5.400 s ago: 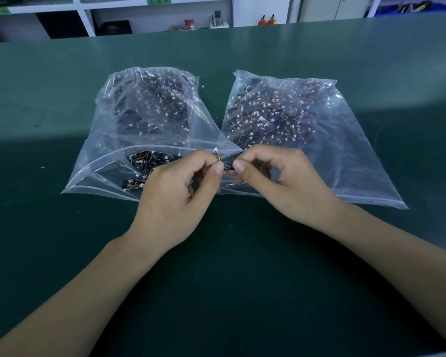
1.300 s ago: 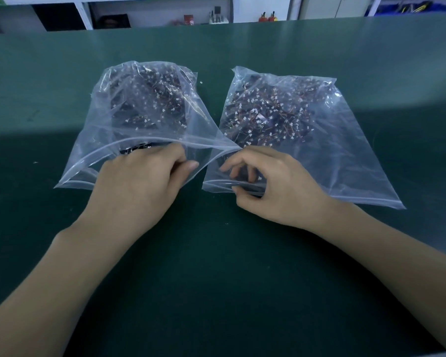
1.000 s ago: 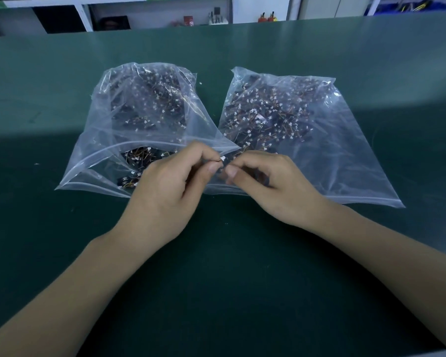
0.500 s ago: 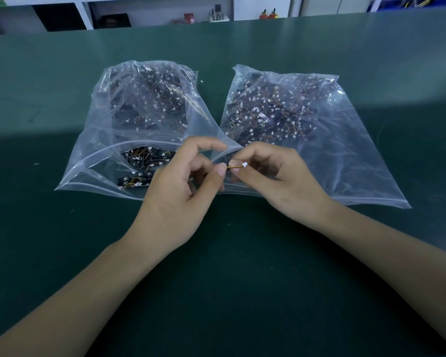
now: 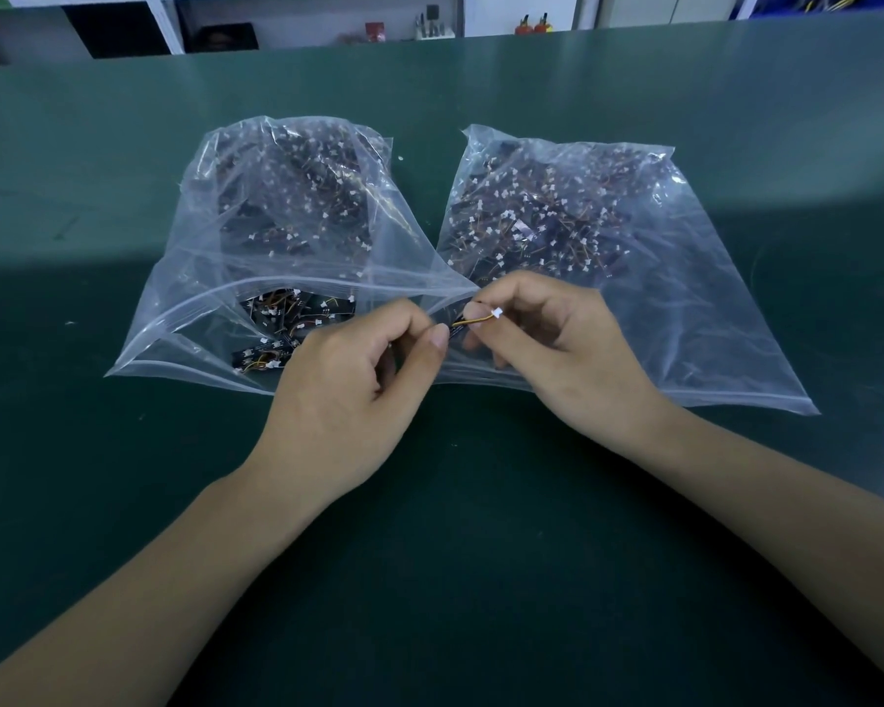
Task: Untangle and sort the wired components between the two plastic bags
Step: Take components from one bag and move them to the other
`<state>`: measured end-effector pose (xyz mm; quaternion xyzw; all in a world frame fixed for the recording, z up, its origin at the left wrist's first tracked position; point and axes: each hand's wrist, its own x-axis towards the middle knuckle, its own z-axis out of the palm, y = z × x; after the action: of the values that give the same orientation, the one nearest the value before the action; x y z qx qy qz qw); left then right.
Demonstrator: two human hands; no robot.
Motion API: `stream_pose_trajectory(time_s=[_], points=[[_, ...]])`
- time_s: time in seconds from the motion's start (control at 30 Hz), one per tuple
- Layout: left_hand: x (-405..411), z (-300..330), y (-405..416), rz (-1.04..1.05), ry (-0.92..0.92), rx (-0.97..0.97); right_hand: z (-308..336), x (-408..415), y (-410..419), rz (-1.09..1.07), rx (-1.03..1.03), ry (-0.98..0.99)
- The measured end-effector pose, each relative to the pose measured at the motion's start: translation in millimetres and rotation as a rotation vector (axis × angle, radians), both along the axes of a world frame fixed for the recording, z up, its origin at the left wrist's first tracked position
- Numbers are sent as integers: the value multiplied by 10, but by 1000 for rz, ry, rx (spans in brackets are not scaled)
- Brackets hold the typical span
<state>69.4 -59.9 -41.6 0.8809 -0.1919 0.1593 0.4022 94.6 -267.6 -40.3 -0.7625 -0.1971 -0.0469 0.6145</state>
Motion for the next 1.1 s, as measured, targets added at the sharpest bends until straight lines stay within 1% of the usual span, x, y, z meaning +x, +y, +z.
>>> stream_pose_trajectory(time_s=[0.2, 0.93, 1.1], points=[[-10, 5, -7, -4, -13, 36, -14, 11, -4, 17, -71, 34], [-9, 39, -9, -3, -89, 49, 12, -8, -11, 49, -47, 41], [-3, 25, 3, -4, -100, 41, 0, -9, -6, 59, -48, 18]])
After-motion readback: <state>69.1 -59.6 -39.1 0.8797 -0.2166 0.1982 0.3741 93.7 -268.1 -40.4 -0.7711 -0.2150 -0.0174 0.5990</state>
